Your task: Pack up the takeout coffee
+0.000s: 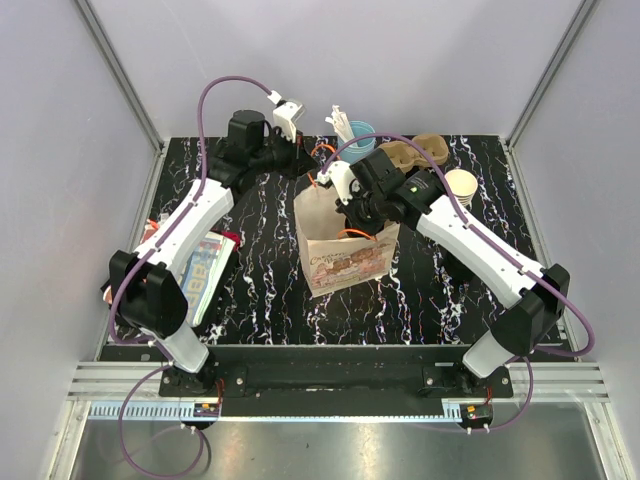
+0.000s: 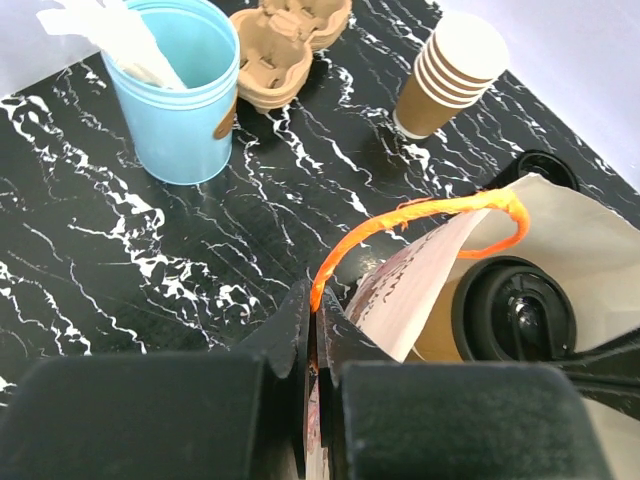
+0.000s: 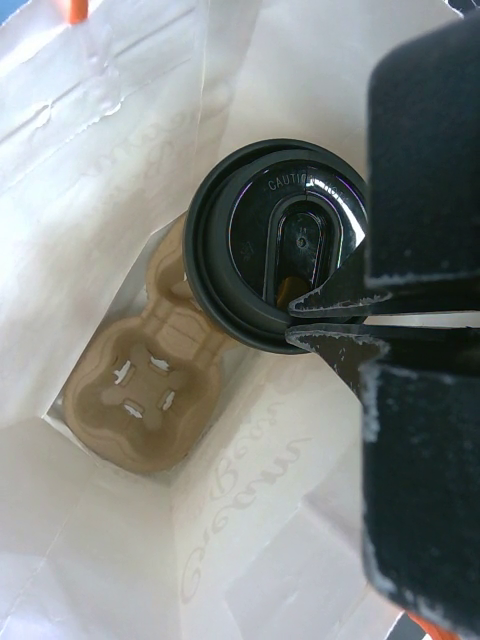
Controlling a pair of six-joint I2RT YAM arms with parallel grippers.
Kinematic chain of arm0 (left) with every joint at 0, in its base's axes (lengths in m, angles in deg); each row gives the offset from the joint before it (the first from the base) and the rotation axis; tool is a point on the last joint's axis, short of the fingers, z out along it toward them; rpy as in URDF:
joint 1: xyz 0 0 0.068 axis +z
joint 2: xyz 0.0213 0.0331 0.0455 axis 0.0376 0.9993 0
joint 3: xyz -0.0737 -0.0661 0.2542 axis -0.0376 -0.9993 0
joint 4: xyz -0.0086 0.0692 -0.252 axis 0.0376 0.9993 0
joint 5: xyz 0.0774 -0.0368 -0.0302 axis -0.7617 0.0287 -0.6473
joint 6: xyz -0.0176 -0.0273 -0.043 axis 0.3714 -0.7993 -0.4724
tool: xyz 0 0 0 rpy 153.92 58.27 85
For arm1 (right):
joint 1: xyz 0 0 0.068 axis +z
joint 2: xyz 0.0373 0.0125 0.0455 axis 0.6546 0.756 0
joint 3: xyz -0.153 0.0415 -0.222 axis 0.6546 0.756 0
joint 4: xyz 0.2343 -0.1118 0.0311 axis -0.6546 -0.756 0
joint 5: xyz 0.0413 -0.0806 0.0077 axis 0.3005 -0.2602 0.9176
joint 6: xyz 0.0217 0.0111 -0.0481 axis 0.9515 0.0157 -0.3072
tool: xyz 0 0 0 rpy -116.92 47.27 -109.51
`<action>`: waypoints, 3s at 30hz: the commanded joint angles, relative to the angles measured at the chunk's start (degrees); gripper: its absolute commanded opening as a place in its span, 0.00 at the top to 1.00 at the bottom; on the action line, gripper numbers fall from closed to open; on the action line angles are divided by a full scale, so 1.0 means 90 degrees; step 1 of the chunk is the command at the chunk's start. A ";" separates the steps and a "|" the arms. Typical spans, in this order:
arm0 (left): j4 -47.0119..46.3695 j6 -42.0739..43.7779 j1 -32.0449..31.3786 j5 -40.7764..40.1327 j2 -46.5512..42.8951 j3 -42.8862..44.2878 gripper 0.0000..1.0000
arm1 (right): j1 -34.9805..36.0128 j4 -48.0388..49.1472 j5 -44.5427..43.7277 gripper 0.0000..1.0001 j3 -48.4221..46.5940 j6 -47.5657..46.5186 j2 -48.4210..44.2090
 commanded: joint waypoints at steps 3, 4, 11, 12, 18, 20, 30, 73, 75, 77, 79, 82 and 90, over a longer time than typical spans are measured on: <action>-0.0235 -0.0104 -0.0046 -0.0401 0.0011 0.0252 1.00 | 0.0043 0.0023 -0.0233 1.00 -0.0010 -0.0114 0.0174; -0.0245 -0.0104 -0.0046 -0.0411 0.0001 0.0252 1.00 | 0.0033 0.0023 -0.0243 1.00 -0.0010 -0.0104 0.0194; -0.0255 -0.0095 -0.0056 -0.0421 -0.0009 0.0223 1.00 | -0.0016 0.0042 -0.0253 1.00 -0.0088 -0.0114 0.0428; -0.0245 -0.0095 -0.0056 -0.0431 -0.0019 0.0213 1.00 | -0.0026 0.0033 -0.0243 1.00 -0.0108 -0.0104 0.0448; -0.0264 -0.0085 -0.0066 -0.0460 -0.0048 0.0183 1.00 | -0.0084 0.0042 -0.0195 1.00 -0.0147 -0.0104 0.0526; -0.0274 -0.0085 -0.0056 -0.0460 -0.0058 0.0174 1.00 | -0.0094 0.0052 -0.0185 1.00 -0.0127 -0.0104 0.0545; -0.0294 -0.0095 -0.0075 -0.0470 -0.0097 0.0154 1.00 | -0.0162 0.0140 -0.0077 1.00 -0.0059 -0.0123 0.0575; -0.0362 -0.0055 -0.0183 -0.0577 -0.0195 0.0008 1.00 | -0.0260 0.0159 -0.0175 1.00 -0.0098 -0.0065 0.0799; -0.0362 -0.0055 -0.0173 -0.0577 -0.0195 0.0008 1.00 | -0.0270 0.0189 -0.0175 1.00 -0.0069 -0.0065 0.0829; -0.0352 -0.0046 -0.0173 -0.0597 -0.0224 0.0007 1.00 | -0.0289 0.0247 -0.0146 1.00 -0.0049 -0.0055 0.0848; -0.0342 -0.0026 -0.0183 -0.0607 -0.0234 -0.0002 1.00 | -0.0309 0.0296 -0.0126 1.00 -0.0010 -0.0055 0.0868; -0.0342 -0.0036 -0.0173 -0.0616 -0.0234 -0.0002 1.00 | -0.0348 0.0345 -0.0107 1.00 0.0009 -0.0055 0.0878; -0.0352 -0.0055 -0.0173 -0.0577 -0.0224 0.0017 1.00 | -0.0436 0.0433 -0.0038 1.00 0.0107 -0.0055 0.0887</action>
